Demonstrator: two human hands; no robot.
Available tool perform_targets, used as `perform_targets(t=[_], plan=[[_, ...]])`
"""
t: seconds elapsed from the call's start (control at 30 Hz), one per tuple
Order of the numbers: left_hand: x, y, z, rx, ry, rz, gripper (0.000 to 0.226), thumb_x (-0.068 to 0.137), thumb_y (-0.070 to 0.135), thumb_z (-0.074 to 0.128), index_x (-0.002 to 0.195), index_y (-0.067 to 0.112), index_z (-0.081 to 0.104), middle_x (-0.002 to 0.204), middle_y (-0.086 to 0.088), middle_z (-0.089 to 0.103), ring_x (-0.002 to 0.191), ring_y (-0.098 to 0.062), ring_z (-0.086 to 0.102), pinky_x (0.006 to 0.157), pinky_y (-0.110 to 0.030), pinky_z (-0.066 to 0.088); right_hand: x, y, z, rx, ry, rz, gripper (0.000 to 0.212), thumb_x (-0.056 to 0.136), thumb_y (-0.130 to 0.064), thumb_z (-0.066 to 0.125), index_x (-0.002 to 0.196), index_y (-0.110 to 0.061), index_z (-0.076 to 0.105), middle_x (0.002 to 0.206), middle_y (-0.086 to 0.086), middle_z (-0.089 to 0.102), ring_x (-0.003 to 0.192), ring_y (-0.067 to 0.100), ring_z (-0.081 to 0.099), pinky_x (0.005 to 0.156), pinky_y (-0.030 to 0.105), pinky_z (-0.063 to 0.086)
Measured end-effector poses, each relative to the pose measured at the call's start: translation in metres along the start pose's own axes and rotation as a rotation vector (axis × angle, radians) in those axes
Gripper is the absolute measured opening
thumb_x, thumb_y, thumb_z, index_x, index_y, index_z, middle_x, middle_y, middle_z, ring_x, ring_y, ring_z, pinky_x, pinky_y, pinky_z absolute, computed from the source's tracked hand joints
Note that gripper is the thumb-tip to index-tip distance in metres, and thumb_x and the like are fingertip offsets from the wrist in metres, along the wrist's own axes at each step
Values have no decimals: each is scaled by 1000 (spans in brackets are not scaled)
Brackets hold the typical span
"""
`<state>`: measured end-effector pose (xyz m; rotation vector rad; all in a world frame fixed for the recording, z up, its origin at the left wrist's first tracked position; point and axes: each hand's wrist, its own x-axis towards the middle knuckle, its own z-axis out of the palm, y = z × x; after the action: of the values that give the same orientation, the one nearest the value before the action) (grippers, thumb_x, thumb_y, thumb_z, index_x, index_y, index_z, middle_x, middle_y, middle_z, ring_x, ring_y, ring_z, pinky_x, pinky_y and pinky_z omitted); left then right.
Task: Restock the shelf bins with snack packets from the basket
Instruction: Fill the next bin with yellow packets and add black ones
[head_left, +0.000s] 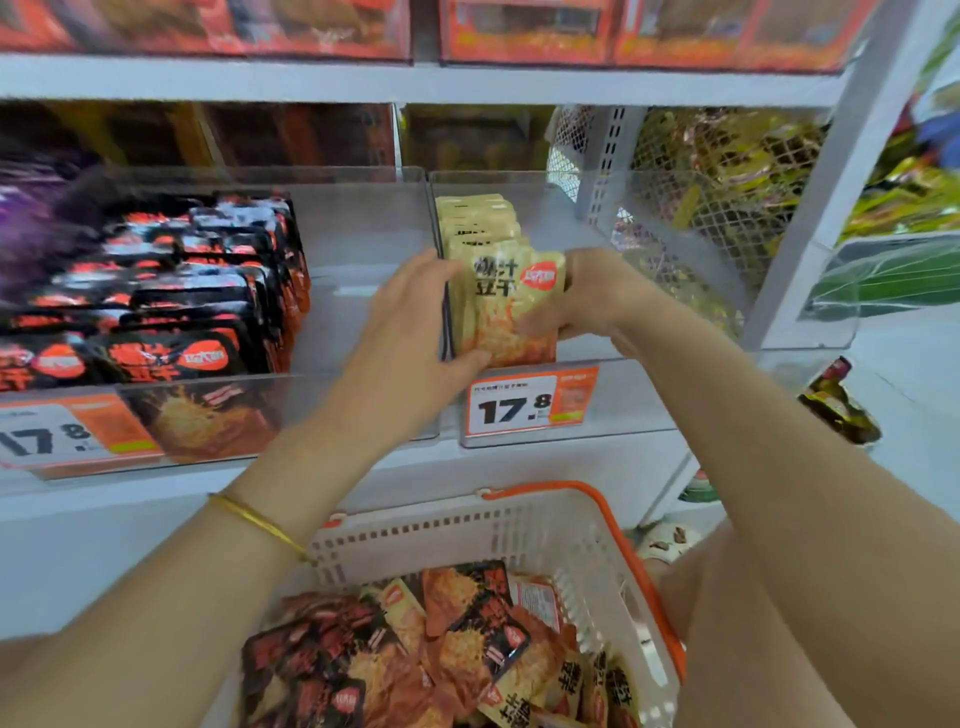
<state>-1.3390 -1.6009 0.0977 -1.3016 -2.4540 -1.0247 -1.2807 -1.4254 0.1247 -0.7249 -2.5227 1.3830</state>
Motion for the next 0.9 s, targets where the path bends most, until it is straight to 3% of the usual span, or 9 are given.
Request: perform_targets(t=[0.07, 0.17, 0.33, 0.43, 0.57, 0.67, 0.77, 0.83, 0.9], plan=[[0, -1, 3, -17, 23, -4, 73, 77, 18, 76, 139, 9, 38, 150, -7, 30, 139, -19, 24, 106, -14, 11, 10, 7, 5, -201, 25, -2, 29, 63, -5, 84, 82, -15, 65, 92, 6, 68, 84, 20, 63, 84, 36, 54], [-1, -1, 4, -35, 22, -17, 75, 78, 19, 75, 141, 10, 35, 152, -5, 28, 140, -17, 22, 109, -17, 12, 17, 13, 8, -338, 42, 28, 34, 66, -14, 84, 92, -11, 62, 94, 7, 67, 84, 22, 63, 73, 32, 54], [-2, -1, 6, -48, 9, -33, 76, 80, 20, 73, 143, 13, 32, 154, -2, 23, 142, -15, 19, 112, -20, 11, 24, 13, 13, -293, 10, 103, 42, 70, -26, 82, 102, -4, 65, 99, 9, 68, 92, 26, 66, 87, 40, 54], [-2, -3, 7, -70, 9, -38, 76, 79, 18, 73, 143, 13, 32, 154, -4, 23, 141, -16, 20, 116, -34, 21, 24, 11, 18, -240, -2, 107, 40, 73, -23, 80, 104, -3, 64, 101, 8, 67, 93, 24, 65, 88, 37, 53], [-2, -5, 8, -78, 13, -39, 76, 79, 19, 73, 143, 13, 33, 154, -4, 24, 141, -16, 21, 114, -40, 27, 17, 9, 16, -254, -23, 142, 28, 76, -25, 79, 87, -8, 60, 86, 2, 62, 86, 21, 59, 72, 29, 46], [-3, -4, 8, -61, 4, -39, 75, 81, 21, 72, 144, 15, 31, 154, -2, 22, 142, -14, 18, 116, -30, 18, 16, 8, 14, -275, 15, 156, 40, 74, -27, 81, 72, -12, 43, 73, 1, 52, 78, 21, 54, 52, 25, 37], [-8, -1, 5, -32, 50, -31, 68, 83, 22, 69, 142, 17, 35, 153, 1, 25, 140, -12, 19, 110, -16, 11, 9, 0, 10, -214, 60, 176, 44, 76, -24, 80, 87, -7, 41, 85, 11, 61, 63, 20, 62, 48, 25, 47], [-21, 4, 2, -51, 167, 42, 54, 85, 17, 67, 134, 14, 45, 141, 3, 37, 133, -11, 30, 111, -25, 24, -13, -7, 2, -280, 191, 81, 44, 77, -25, 79, 92, -9, 40, 89, 13, 64, 65, 21, 63, 49, 28, 47], [-45, 6, 2, -78, 279, 146, 37, 85, 12, 60, 122, 11, 54, 123, 5, 46, 120, -13, 42, 99, -31, 38, -49, -11, -5, -277, 322, -79, 38, 76, -23, 78, 82, -15, 41, 87, 12, 64, 71, 24, 64, 58, 35, 51]])
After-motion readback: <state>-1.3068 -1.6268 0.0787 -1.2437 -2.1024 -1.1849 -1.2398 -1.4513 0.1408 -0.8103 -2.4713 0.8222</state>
